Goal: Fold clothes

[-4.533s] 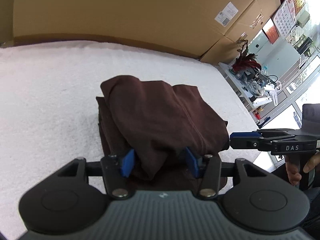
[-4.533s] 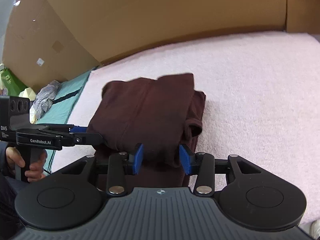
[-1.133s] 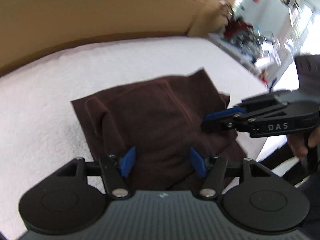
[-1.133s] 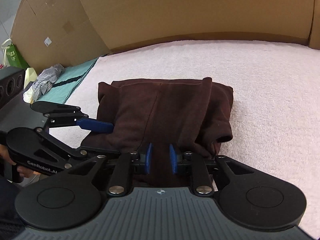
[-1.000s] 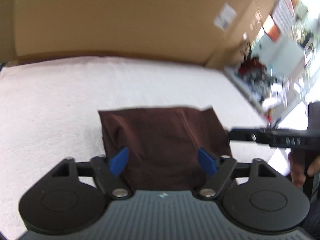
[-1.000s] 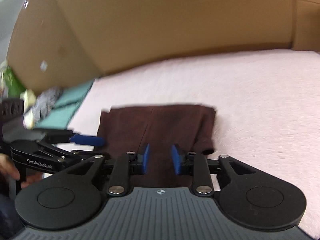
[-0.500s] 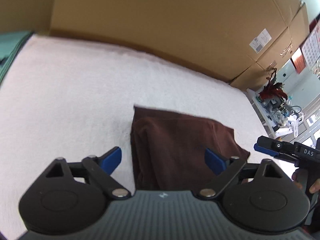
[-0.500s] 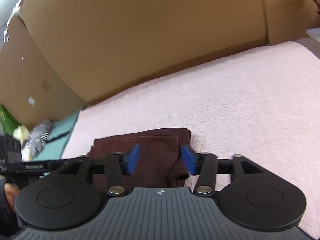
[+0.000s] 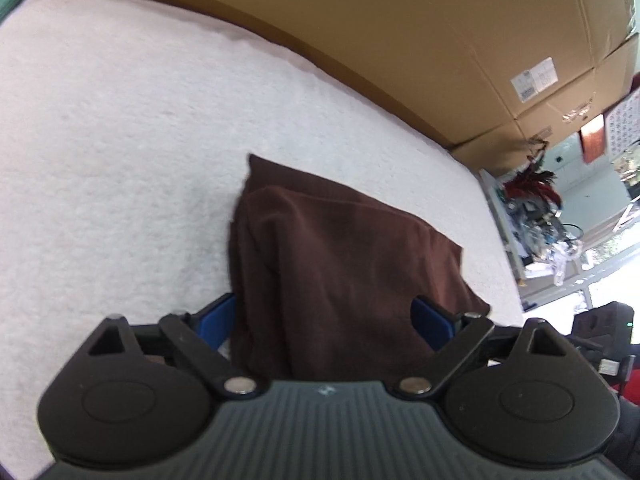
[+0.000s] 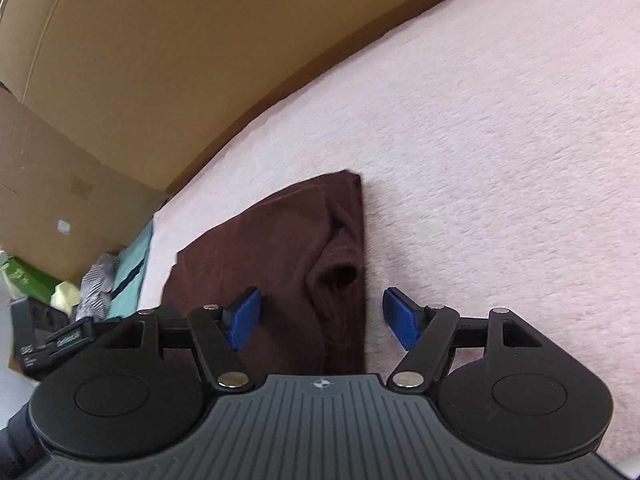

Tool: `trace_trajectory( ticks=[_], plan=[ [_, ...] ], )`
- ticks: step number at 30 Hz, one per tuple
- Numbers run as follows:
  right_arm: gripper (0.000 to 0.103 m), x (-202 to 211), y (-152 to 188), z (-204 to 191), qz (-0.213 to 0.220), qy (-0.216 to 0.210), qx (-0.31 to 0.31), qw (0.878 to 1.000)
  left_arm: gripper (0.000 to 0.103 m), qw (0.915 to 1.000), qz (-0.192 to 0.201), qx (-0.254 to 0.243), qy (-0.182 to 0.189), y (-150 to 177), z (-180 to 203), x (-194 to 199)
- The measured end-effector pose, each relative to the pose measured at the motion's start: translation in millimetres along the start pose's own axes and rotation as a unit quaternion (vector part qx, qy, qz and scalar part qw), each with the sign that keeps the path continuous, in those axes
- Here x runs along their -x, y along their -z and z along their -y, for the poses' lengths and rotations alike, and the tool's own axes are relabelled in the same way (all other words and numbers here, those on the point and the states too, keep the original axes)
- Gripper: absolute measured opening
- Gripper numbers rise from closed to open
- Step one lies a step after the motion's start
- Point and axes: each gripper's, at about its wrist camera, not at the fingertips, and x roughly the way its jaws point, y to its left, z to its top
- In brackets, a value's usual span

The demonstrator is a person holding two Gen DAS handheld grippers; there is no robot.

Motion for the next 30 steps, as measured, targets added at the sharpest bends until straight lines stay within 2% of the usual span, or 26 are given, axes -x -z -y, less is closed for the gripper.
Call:
trace_trajectory(
  ticks=[3,5,7,8,10,12,14,17,19,21,24,26,30],
  plan=[
    [0.066,0.9,5.7,-2.3,-0.019,-0.017,-0.003,1.0,0.093,0.9998,-0.005,0.009,0.02,2.2,-5.0,-0.8],
    [0.065,1.1,5.5,7.6,-0.01,-0.031,-0.046,0.998,0.093,0.9993,-0.009,0.023,0.027,-4.2,-5.2,-6.3],
    [0.064,-3.5,-0.7,16.7,0.003,-0.043,-0.1,0.994,0.087,0.9986,-0.013,0.037,0.034,-10.6,-5.4,-11.8],
    [0.061,-7.0,-4.3,19.5,0.008,-0.047,-0.121,0.991,0.082,0.9982,-0.015,0.044,0.038,-13.8,-5.5,-14.6],
    [0.052,-13.2,-9.7,17.1,0.0,-0.041,-0.132,0.99,0.071,0.9989,-0.023,0.027,0.031,-17.2,-0.4,-15.1],
    [0.036,-12.7,-10.7,13.1,-0.021,-0.036,-0.128,0.991,0.044,0.9992,-0.031,0.005,0.025,-19.3,4.2,-11.7],
    [0.031,-1.0,-11.1,9.7,-0.024,-0.041,-0.127,0.991,0.025,0.9989,-0.032,-0.001,0.033,-21.6,11.4,-2.1],
    [0.03,24.4,-14.3,0.5,-0.013,-0.049,-0.117,0.992,0.025,0.9984,-0.03,-0.023,0.042,-27.6,30.0,8.8],
    [0.03,41.3,-16.5,-5.6,-0.005,-0.054,-0.111,0.992,0.025,0.9974,-0.021,-0.044,0.052,-38.6,50.7,4.8],
    [0.03,60.4,-32.4,-8.9,0.016,-0.055,-0.097,0.994,0.025,0.9962,-0.01,-0.046,0.073,-56.4,69.9,-9.4],
    [0.03,85.0,-70.8,-3.6,0.053,-0.05,-0.07,0.995,0.026,0.9945,0.008,-0.062,0.084,-81.6,103.1,-39.7],
    [0.03,95.6,-102.2,4.4,0.071,-0.039,-0.048,0.996,0.027,0.9934,0.021,-0.089,0.069,-99.4,128.2,-69.8],
    [0.03,93.0,-169.7,40.8,0.084,-0.019,-0.029,0.996,0.027,0.9951,0.031,-0.086,0.038,-133.7,156.4,-137.0]
  ],
)
